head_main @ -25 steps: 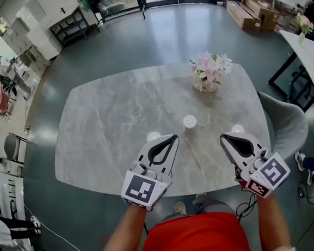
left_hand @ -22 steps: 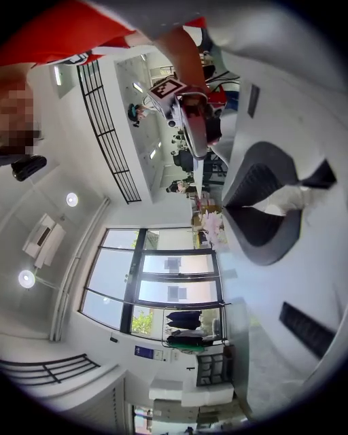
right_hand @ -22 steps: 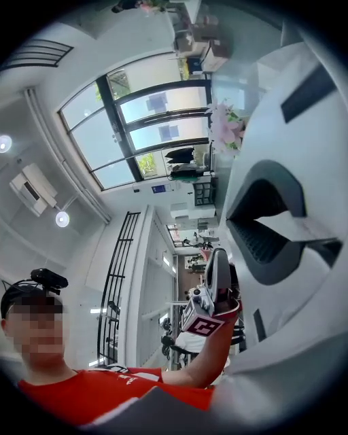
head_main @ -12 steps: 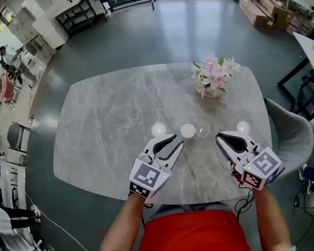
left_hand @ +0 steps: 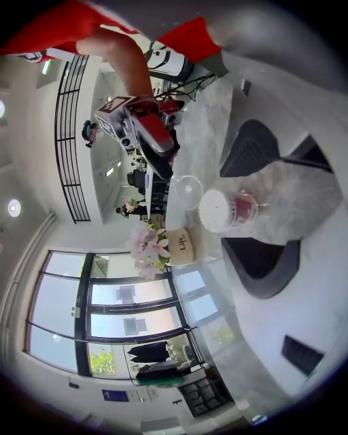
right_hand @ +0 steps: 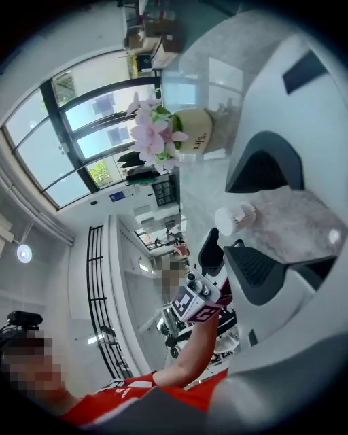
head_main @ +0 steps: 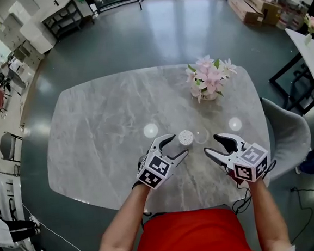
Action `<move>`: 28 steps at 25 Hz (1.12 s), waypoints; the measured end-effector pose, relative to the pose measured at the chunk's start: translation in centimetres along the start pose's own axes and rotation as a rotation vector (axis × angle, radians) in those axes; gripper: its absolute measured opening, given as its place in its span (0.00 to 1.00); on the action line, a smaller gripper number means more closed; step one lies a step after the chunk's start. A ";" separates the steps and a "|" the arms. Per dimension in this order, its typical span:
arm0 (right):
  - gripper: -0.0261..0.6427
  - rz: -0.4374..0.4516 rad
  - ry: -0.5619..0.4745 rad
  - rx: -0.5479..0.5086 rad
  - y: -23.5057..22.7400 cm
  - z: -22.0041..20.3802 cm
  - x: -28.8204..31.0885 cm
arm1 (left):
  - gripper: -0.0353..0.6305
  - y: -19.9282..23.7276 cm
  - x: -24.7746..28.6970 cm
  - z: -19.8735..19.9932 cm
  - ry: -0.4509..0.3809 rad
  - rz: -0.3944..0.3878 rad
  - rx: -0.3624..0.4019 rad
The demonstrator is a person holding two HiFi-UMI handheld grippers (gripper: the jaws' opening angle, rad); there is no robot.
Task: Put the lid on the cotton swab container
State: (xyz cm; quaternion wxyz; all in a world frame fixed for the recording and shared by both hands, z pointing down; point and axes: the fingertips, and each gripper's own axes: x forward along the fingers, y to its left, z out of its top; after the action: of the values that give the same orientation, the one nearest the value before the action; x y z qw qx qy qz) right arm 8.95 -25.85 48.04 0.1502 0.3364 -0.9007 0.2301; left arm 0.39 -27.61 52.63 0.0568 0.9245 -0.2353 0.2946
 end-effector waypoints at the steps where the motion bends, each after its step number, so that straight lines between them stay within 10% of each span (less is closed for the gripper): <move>1: 0.45 0.002 0.012 0.013 -0.2 -0.3 0.3 | 0.52 0.2 0.4 -0.3 0.007 -0.008 -0.008; 28: 0.35 0.202 0.147 -0.075 4.5 2.0 7.6 | 0.46 0.0 4.3 -1.5 -0.002 -0.051 -0.006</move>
State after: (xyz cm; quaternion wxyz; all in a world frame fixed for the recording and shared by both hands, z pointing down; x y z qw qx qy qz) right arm 0.18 -27.93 48.15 0.2042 0.2202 -0.9247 0.2340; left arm 2.69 -28.95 56.36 0.0670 0.9302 -0.2128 0.2914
